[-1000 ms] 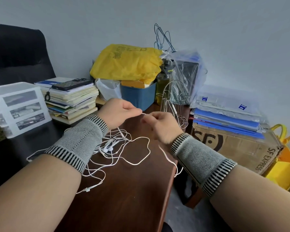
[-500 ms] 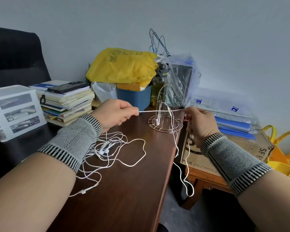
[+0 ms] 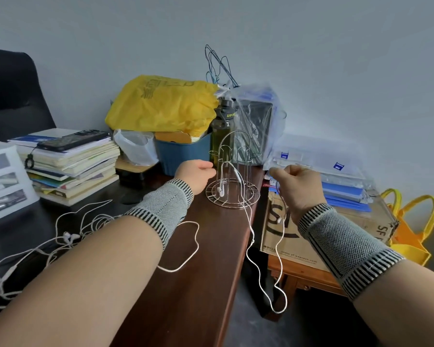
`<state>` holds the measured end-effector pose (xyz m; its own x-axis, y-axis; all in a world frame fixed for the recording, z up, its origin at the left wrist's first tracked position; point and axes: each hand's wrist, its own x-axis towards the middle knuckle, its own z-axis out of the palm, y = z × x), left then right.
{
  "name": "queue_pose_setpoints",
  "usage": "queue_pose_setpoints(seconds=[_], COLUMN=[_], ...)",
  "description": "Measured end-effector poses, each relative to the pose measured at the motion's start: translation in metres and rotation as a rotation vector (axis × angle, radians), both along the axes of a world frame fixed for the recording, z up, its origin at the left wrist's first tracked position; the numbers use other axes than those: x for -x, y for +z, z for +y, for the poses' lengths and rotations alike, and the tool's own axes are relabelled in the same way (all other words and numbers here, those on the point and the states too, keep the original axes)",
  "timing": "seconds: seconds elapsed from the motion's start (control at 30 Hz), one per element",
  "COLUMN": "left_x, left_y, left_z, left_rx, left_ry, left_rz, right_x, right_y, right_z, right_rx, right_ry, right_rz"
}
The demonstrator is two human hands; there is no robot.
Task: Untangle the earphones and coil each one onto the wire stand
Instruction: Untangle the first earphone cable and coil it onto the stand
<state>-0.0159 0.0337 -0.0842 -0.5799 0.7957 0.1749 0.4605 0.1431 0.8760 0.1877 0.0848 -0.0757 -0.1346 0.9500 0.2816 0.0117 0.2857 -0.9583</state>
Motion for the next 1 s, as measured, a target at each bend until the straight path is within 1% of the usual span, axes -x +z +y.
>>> queue_pose_setpoints(seconds=[0.07,0.1,0.13,0.27,0.3,0.33,0.4,0.5,0.63,0.7,0.73,0.77,0.8,0.87,1.0], left_x=[0.003,0.005,0.006,0.010,0.011,0.011,0.011,0.011,0.015,0.017,0.018,0.018,0.018,0.017,0.015], left_y=[-0.004,-0.005,-0.007,-0.013,-0.015,-0.016,-0.017,-0.020,-0.022,-0.023,-0.023,-0.024,-0.024,-0.025,-0.026], left_z=[0.013,0.018,0.025,0.045,0.050,0.054,0.059,0.063,0.063,0.062,0.062,0.061,0.061,0.060,0.059], left_rx=[0.009,0.010,0.006,-0.003,-0.005,-0.010,-0.026,-0.025,0.018,0.035,0.043,0.052,0.055,0.050,0.043], left_ry=[0.016,0.021,0.025,0.023,0.018,0.013,0.012,0.023,-0.002,-0.009,-0.018,-0.028,-0.038,-0.054,-0.064], left_rz=[-0.010,-0.016,-0.029,-0.064,-0.060,-0.059,-0.052,-0.029,-0.039,-0.058,-0.062,-0.066,-0.070,-0.082,-0.034], right_x=[0.001,0.001,0.001,0.008,0.012,0.016,0.027,0.046,0.063,0.066,0.067,0.068,0.069,0.072,0.079], right_y=[-0.005,-0.007,-0.010,-0.020,-0.022,-0.024,-0.028,-0.033,-0.045,-0.054,-0.057,-0.060,-0.062,-0.063,-0.059], right_z=[0.011,0.016,0.022,0.042,0.045,0.049,0.055,0.064,0.066,0.064,0.061,0.061,0.062,0.063,0.064], right_rx=[-0.013,-0.021,-0.030,-0.068,-0.079,-0.096,-0.140,-0.147,0.027,0.147,0.187,0.205,0.202,0.166,-0.038], right_ry=[0.009,0.018,0.031,0.145,0.163,0.169,0.172,0.190,0.289,0.314,0.317,0.309,0.297,0.265,0.092], right_rz=[-0.063,-0.128,-0.227,-0.722,-0.808,-0.852,-0.848,-0.705,-0.442,-0.246,-0.170,-0.134,-0.126,-0.182,-0.451])
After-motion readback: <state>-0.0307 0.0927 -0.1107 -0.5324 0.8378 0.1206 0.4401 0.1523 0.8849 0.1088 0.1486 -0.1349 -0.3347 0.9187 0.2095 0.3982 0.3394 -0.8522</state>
